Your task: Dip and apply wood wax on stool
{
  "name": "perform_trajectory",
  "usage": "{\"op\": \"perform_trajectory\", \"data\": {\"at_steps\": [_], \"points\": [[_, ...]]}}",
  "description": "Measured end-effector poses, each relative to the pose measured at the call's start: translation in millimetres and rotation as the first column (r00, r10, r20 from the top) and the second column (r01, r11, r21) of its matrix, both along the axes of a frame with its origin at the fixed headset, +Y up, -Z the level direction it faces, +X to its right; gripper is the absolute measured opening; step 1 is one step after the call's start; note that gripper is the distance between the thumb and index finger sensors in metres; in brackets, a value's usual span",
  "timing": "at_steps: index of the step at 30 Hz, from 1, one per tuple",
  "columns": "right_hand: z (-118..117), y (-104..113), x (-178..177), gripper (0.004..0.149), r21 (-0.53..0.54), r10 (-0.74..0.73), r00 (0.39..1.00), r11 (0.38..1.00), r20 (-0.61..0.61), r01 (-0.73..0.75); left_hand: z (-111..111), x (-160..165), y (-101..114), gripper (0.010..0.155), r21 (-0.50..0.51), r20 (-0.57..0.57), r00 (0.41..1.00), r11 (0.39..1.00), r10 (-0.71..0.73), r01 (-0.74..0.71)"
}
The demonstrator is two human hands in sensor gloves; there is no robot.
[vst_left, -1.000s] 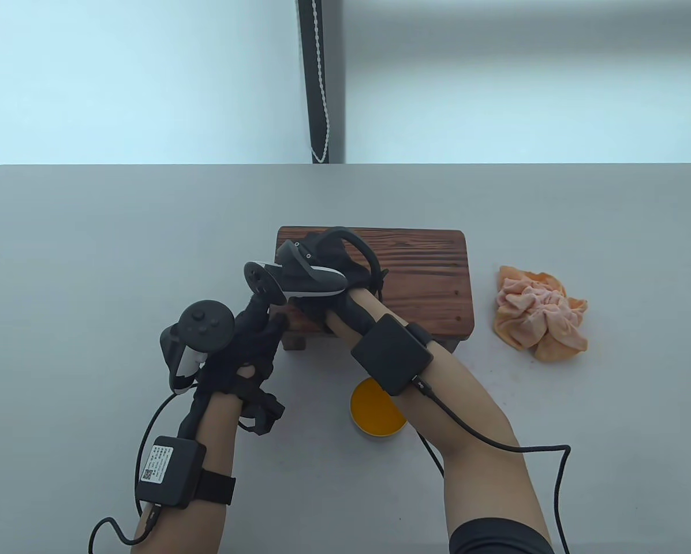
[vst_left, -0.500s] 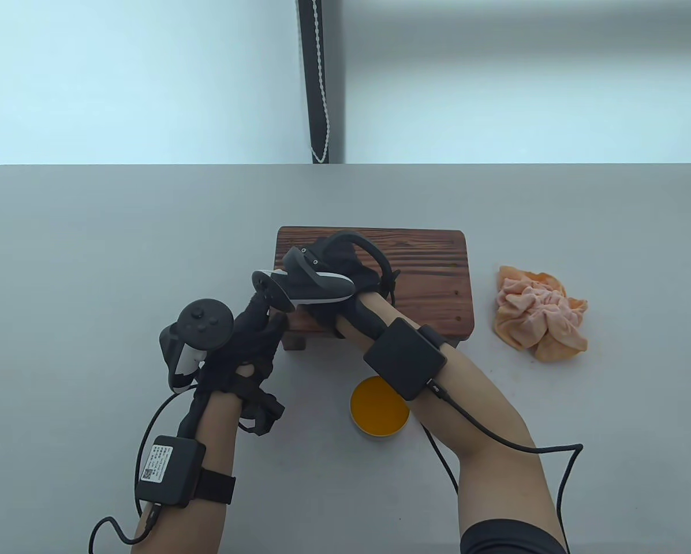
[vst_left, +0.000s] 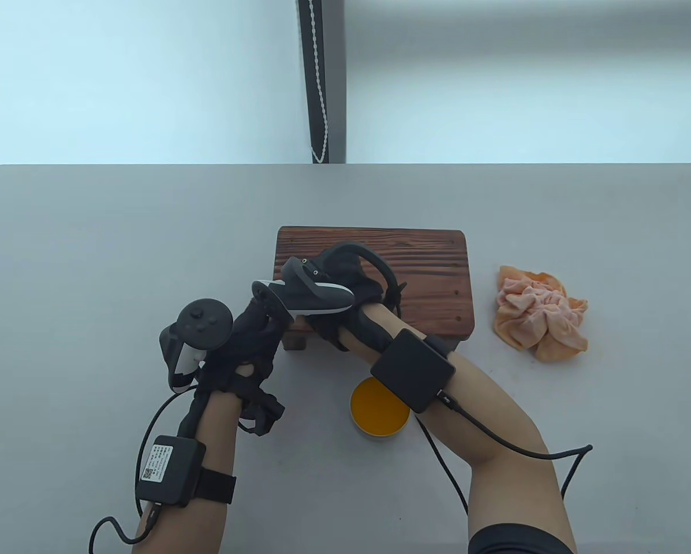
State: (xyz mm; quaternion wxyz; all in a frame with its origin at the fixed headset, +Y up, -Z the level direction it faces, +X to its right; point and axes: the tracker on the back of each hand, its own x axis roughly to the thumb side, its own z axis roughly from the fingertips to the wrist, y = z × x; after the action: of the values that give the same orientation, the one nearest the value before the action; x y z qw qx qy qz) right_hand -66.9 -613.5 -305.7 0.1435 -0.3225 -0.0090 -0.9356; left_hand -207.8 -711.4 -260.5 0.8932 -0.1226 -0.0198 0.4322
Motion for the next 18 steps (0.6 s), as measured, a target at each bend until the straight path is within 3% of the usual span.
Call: {"op": "perform_trajectory", "data": {"at_steps": [6, 10, 14, 18], "points": [[-25.6, -3.3, 14.5, 0.037, 0.020, -0.131, 0.984, 0.991, 0.118, 0.130, 0.3, 0.2, -0.2, 0.080, 0.006, -0.004, 1.000, 1.000, -0.007, 0.007], [-13.8, -2.2, 18.2, 0.037, 0.052, -0.006, 0.994, 0.999, 0.110, 0.000, 0.4, 0.0, -0.1, 0.080, 0.005, -0.007, 1.000, 1.000, 0.000, 0.000], [1.0, 1.8, 18.8, 0.038, -0.058, -0.038, 0.998, 0.998, 0.056, 0.041, 0.6, 0.9, 0.1, 0.080, 0.009, -0.010, 1.000, 1.000, -0.004, 0.004], [-14.6, -3.0, 20.1, 0.036, 0.046, -0.067, 0.991, 0.997, 0.112, 0.062, 0.9, 1.5, 0.4, 0.080, 0.011, -0.010, 1.000, 1.000, -0.011, 0.011]]}}
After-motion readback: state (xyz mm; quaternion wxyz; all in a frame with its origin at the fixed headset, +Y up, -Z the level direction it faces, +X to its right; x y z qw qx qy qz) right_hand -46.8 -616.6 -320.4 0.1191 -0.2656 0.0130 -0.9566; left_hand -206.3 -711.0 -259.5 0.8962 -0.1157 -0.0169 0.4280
